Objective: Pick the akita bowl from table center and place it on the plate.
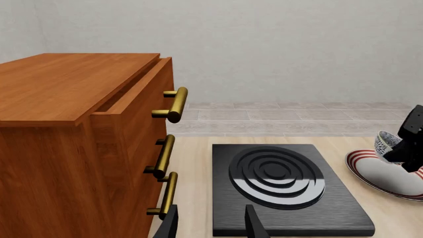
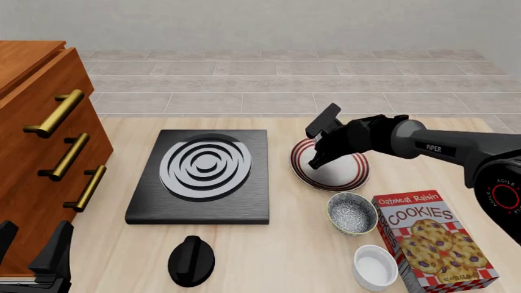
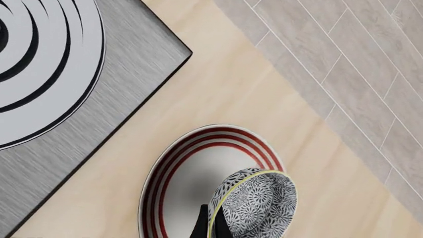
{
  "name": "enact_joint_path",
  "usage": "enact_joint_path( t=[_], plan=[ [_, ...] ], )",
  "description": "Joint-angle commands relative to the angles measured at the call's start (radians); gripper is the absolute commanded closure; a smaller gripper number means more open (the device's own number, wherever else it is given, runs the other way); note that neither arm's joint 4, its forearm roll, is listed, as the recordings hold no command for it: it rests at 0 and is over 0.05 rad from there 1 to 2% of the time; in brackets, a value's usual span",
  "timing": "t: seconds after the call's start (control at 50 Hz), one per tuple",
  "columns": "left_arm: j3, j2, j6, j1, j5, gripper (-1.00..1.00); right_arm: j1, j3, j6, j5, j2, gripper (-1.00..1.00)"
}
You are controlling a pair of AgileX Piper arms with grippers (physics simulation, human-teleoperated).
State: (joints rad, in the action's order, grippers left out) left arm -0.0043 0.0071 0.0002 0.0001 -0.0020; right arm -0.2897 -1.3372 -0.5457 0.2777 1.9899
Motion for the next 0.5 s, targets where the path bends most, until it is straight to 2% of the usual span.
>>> enact_joint_path(
  t=[0.02, 0.38, 0.42, 0.44, 0.5],
  plan=[
    [0.000, 0.000, 0.000, 0.000, 0.000, -1.00, -0.003, -0.016, 0.010, 0.015, 0.020, 1.00],
    [0.000, -0.001, 0.000, 0.000, 0.000, -1.00, -0.005, 0.022, -0.027, 0.007, 0.039, 1.00],
    [0.000, 0.000, 0.000, 0.000, 0.000, -1.00, -0.017, 0.044, -0.054, -0.013, 0.033, 1.00],
    [0.000, -0.001, 0.000, 0.000, 0.000, -1.00, 0.024, 0.048, -0.079, -0.021, 0.039, 1.00],
    [0.000, 0.000, 0.000, 0.000, 0.000, -1.00, 0.001, 0.053, -0.075, -0.023, 0.031, 1.00]
  ],
)
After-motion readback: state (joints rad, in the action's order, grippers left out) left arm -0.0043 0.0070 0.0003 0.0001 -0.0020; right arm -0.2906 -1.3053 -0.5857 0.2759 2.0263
